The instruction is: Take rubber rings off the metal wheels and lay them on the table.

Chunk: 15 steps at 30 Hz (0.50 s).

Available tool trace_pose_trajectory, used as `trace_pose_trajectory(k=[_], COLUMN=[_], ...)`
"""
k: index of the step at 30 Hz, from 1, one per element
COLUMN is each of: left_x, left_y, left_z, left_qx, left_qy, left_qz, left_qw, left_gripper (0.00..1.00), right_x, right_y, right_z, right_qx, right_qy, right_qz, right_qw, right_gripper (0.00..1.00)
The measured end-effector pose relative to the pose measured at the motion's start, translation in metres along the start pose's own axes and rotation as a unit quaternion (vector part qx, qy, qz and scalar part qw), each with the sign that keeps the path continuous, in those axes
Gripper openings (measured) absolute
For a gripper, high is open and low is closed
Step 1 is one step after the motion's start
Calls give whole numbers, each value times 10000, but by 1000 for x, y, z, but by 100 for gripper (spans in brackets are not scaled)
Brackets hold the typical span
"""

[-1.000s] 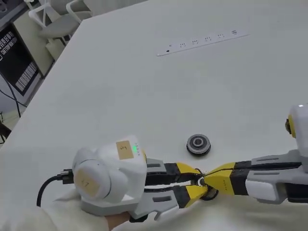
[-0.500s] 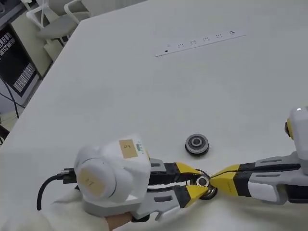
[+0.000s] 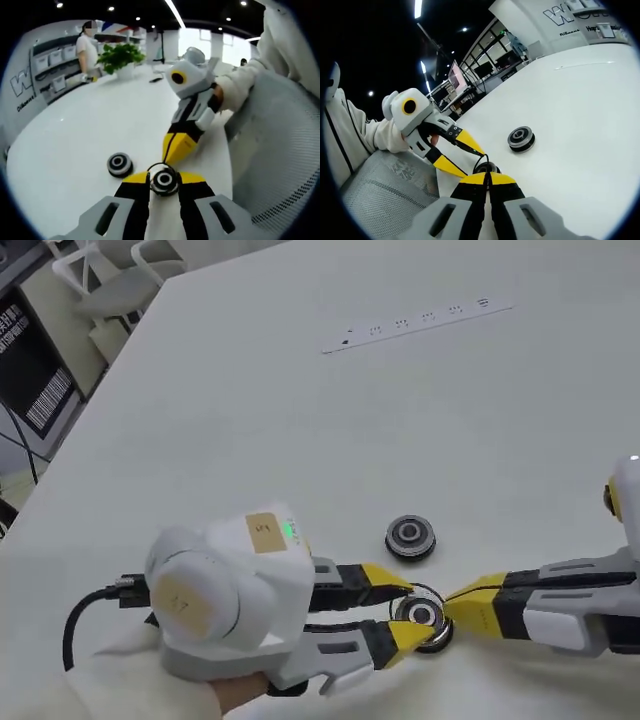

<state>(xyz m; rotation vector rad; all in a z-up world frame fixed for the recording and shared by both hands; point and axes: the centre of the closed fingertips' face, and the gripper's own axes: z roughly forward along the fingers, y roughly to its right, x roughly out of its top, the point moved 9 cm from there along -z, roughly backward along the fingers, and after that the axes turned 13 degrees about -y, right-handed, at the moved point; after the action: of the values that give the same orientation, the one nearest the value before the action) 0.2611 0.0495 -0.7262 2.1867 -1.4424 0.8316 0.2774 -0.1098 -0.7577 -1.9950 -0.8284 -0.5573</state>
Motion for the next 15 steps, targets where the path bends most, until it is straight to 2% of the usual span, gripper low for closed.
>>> trace_pose_trajectory(k=[5,9,15], left_x=[1,4,11], left_y=[-1,-4,-5], left_z=[-10,-21,-47], left_qx=[113,228,262], left_qy=[-1,19,141], left_qz=[12,-19,-133], left_qw=[9999,9997,9995], left_gripper=[34,47,54], right_x=[4,6,9], right_y=[2,1,-5], right_z=[-9,-18,-36], right_qx=[-109,-181,-296], right_qy=[122,177,354], right_qz=[27,116,180], right_qw=[9999,9996,9988], right_gripper=[0,0,0])
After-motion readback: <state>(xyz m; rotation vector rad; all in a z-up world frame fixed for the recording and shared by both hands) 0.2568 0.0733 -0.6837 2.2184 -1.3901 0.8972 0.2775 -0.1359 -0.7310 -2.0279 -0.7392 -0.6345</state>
